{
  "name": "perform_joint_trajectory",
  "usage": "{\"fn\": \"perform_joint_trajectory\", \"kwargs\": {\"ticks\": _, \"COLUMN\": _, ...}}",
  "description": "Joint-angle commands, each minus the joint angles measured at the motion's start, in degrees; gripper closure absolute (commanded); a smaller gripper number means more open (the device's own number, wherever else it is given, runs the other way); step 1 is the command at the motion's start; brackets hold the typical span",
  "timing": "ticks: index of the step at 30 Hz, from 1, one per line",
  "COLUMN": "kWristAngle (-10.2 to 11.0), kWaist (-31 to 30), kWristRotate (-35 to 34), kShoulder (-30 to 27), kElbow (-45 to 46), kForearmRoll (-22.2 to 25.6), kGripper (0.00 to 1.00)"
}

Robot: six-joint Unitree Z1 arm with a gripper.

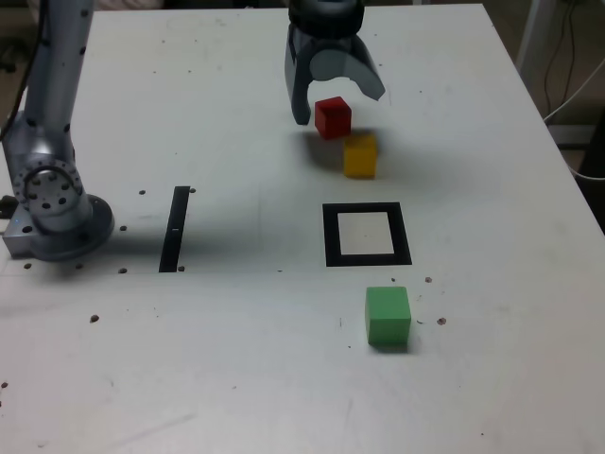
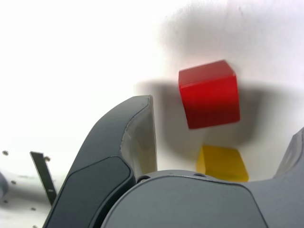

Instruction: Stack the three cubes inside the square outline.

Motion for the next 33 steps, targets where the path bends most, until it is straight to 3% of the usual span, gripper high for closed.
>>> {"fn": "perform_joint_trajectory", "kwargs": {"ticks": 1, "kWristAngle": 0.2, "kWaist": 0.2, "kWristRotate": -0.2, "kShoulder": 1.3, "kElbow": -0.2, "kForearmRoll": -0.3, "kGripper": 0.01}}
{"fn": "perform_joint_trajectory", "kwargs": {"ticks": 33, "kWristAngle": 2.5, "kWaist": 1.3, "kWristRotate": -0.2, "kShoulder": 6.0, "kElbow": -2.3, "kForearmRoll": -1.3, "kGripper": 0.18}}
